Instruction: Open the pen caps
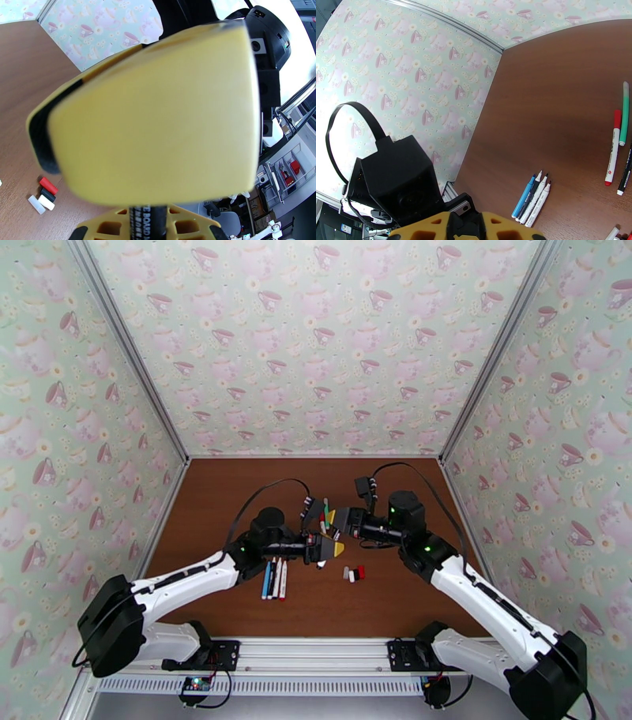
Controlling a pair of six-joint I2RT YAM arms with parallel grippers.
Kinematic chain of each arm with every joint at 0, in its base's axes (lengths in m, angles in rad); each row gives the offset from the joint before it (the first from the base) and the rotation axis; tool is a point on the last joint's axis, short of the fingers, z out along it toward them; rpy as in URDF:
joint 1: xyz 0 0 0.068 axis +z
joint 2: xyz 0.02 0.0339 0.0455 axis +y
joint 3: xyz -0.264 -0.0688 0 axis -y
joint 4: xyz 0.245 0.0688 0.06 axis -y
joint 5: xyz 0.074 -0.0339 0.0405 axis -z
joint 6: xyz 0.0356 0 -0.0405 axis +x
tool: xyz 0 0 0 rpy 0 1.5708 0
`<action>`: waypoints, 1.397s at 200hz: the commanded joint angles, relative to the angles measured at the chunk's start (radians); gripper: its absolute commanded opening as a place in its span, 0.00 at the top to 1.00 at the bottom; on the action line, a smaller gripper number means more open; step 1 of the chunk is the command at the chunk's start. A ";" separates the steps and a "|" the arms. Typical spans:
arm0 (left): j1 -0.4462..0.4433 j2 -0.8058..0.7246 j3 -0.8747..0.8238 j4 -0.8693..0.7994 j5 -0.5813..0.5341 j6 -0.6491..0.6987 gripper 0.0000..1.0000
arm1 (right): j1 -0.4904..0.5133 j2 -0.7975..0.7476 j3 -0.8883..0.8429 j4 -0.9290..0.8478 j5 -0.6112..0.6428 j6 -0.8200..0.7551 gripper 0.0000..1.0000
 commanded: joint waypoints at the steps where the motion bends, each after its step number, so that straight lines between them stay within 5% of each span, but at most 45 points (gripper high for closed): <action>1: 0.001 0.016 -0.004 0.001 0.005 -0.017 1.00 | 0.008 -0.003 -0.010 0.039 -0.039 0.013 0.76; 76: -0.001 -0.025 -0.027 -0.068 -0.029 0.044 1.00 | 0.007 -0.012 0.011 -0.033 0.049 0.006 0.91; 118: -0.010 -0.031 -0.036 -0.069 -0.031 0.050 1.00 | 0.008 -0.008 0.015 0.009 0.040 0.033 0.77; 187: -0.011 -0.028 -0.033 -0.063 -0.040 0.050 1.00 | 0.006 -0.006 0.021 0.014 0.011 0.033 0.83; 240: -0.011 -0.020 -0.024 -0.044 -0.033 0.032 1.00 | 0.008 0.008 0.021 0.031 -0.025 0.035 0.74; 279: -0.011 -0.013 -0.023 -0.014 -0.018 0.009 1.00 | 0.007 0.016 0.012 0.025 -0.025 0.025 0.81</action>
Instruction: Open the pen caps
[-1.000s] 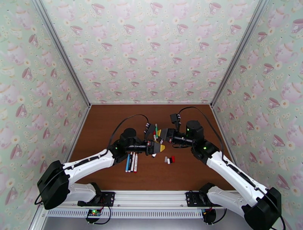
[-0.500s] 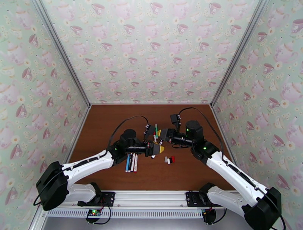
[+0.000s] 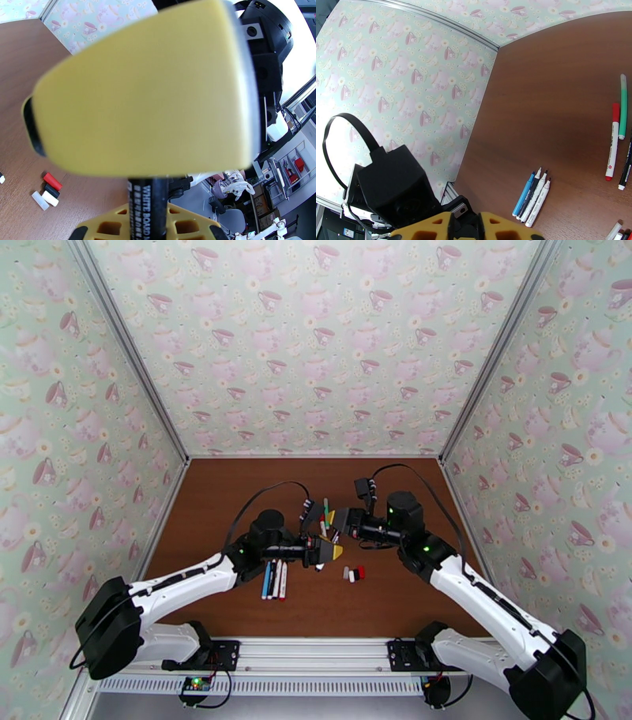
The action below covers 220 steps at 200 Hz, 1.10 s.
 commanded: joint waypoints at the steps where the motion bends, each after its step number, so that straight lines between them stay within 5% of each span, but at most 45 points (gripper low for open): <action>1: -0.004 0.004 -0.006 0.014 0.001 -0.023 1.00 | 0.001 0.005 0.015 0.037 -0.040 0.000 0.81; 52: -0.003 -0.007 -0.004 -0.045 -0.030 0.011 1.00 | 0.001 -0.005 0.026 0.004 0.004 -0.006 0.91; 110: -0.078 -0.060 0.017 -0.286 -0.342 0.193 1.00 | -0.003 -0.001 0.102 -0.230 0.203 0.007 1.00; 145: -0.110 -0.047 0.027 -0.358 -0.388 0.243 1.00 | -0.020 -0.021 0.141 -0.359 0.332 0.009 1.00; 170: -0.106 -0.016 0.010 -0.294 -0.230 0.207 1.00 | -0.048 -0.041 0.127 -0.334 0.326 0.019 1.00; 195: -0.083 0.016 -0.032 -0.092 -0.002 0.093 1.00 | -0.108 -0.062 0.045 -0.121 0.154 0.030 1.00; 220: -0.073 0.036 -0.039 -0.008 0.108 0.043 1.00 | -0.168 -0.065 -0.013 0.071 -0.001 0.056 1.00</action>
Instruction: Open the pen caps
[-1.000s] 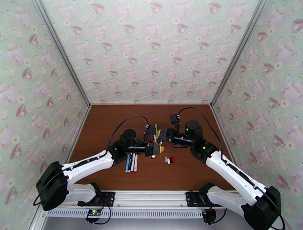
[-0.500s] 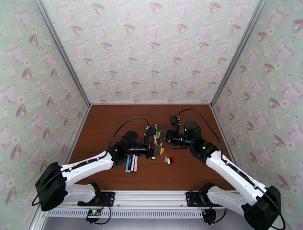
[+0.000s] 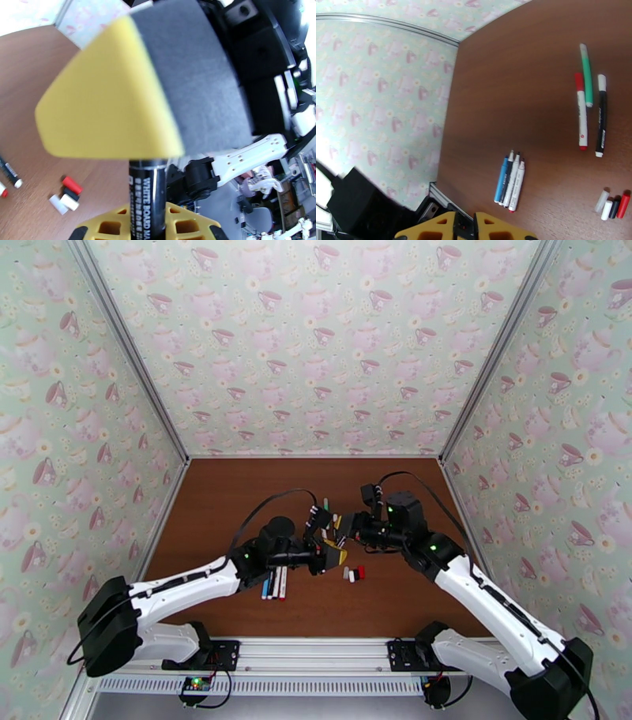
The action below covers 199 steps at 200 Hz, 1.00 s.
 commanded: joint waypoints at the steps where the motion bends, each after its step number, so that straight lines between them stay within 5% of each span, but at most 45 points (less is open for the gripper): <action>1: 0.000 0.013 -0.048 0.027 0.243 -0.061 1.00 | -0.105 -0.023 -0.030 0.279 -0.035 0.042 1.00; 32: -0.002 0.008 -0.042 -0.020 0.245 -0.033 1.00 | -0.131 -0.023 -0.034 0.315 -0.059 0.021 1.00; 73: -0.006 -0.005 -0.042 -0.137 0.108 0.021 1.00 | -0.140 -0.025 0.019 0.121 0.098 -0.041 1.00; 134: 0.027 -0.120 -0.089 -0.140 -0.117 -0.001 1.00 | -0.141 0.001 0.009 -0.195 0.167 -0.260 1.00; 199: 0.057 -0.195 -0.125 -0.171 -0.172 -0.030 1.00 | -0.141 0.110 -0.129 -0.365 0.234 -0.428 0.99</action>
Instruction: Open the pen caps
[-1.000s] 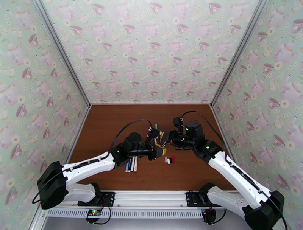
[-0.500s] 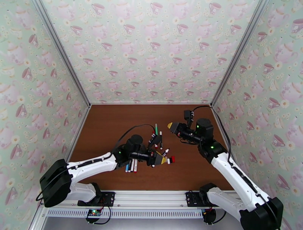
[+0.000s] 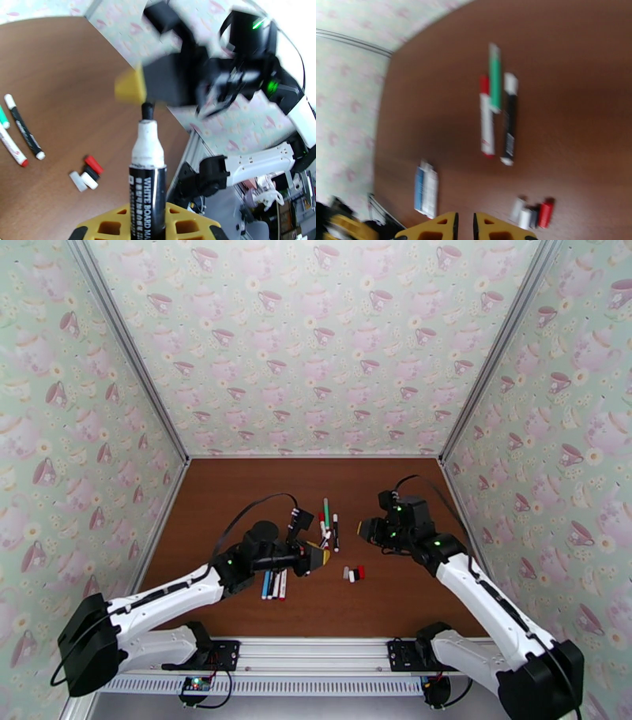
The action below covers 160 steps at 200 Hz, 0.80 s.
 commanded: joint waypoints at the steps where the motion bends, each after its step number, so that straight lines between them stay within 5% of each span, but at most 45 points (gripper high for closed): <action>1: 0.005 -0.020 -0.022 -0.026 -0.040 -0.015 1.00 | -0.003 0.040 -0.058 -0.094 0.044 -0.083 0.99; 160: 0.005 0.023 -0.001 -0.048 -0.013 -0.007 1.00 | -0.003 0.319 -0.068 -0.074 0.163 -0.106 0.82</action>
